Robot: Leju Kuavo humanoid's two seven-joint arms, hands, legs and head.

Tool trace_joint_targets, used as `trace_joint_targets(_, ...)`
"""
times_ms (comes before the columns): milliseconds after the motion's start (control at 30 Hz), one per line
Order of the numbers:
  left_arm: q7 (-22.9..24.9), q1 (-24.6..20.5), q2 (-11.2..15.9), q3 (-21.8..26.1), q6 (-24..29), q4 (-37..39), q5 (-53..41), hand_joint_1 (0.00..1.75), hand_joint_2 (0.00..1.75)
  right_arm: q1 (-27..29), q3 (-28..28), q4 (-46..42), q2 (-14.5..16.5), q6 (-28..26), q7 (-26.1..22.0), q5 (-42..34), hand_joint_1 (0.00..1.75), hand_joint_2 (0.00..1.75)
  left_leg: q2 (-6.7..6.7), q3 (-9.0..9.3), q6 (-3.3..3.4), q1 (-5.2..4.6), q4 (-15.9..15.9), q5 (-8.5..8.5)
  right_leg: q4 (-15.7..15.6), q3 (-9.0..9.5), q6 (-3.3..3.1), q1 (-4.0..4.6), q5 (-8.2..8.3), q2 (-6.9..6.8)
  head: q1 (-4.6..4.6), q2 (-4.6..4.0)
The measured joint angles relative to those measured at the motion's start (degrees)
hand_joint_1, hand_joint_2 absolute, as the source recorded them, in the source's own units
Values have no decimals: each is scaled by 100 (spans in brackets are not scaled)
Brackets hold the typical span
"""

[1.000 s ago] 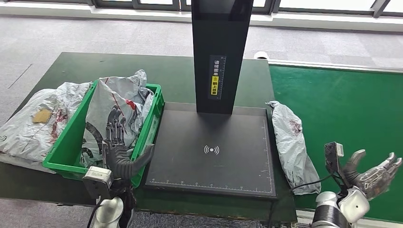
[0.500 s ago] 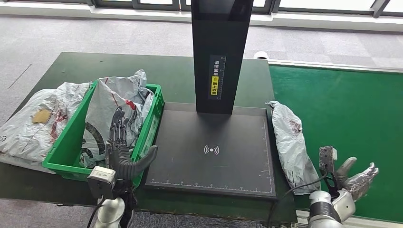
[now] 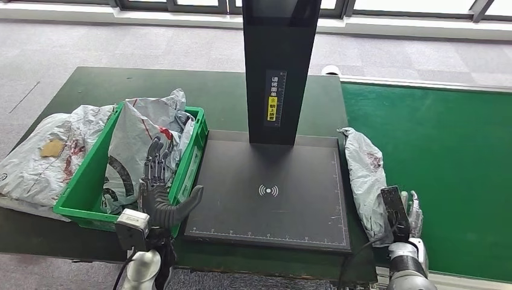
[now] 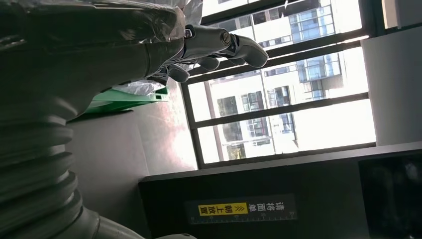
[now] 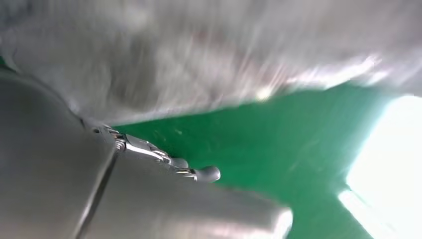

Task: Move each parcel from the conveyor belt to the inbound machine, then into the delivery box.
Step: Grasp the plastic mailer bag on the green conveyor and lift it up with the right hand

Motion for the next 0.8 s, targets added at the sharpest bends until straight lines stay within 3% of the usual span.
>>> trace_joint_targets(167,0,-132,9,-69,46,125,126,0,175,66,261,8,63,310,-576,-341,0,175,-4,-1,0,0,0,0,0,1,0,0,0,-5,-2,0)
trace_joint_targets(533,0,-238,11,-132,66,273,168,0,175,135,565,3,99,353,-594,-622,0,175,-4,-2,0,0,0,0,0,0,0,0,-1,-4,0,0)
trace_joint_targets(800,0,-251,20,-177,111,299,254,0,175,221,1110,-59,103,385,-593,-1030,0,175,-4,-2,0,0,0,0,0,0,0,0,0,-4,0,0)
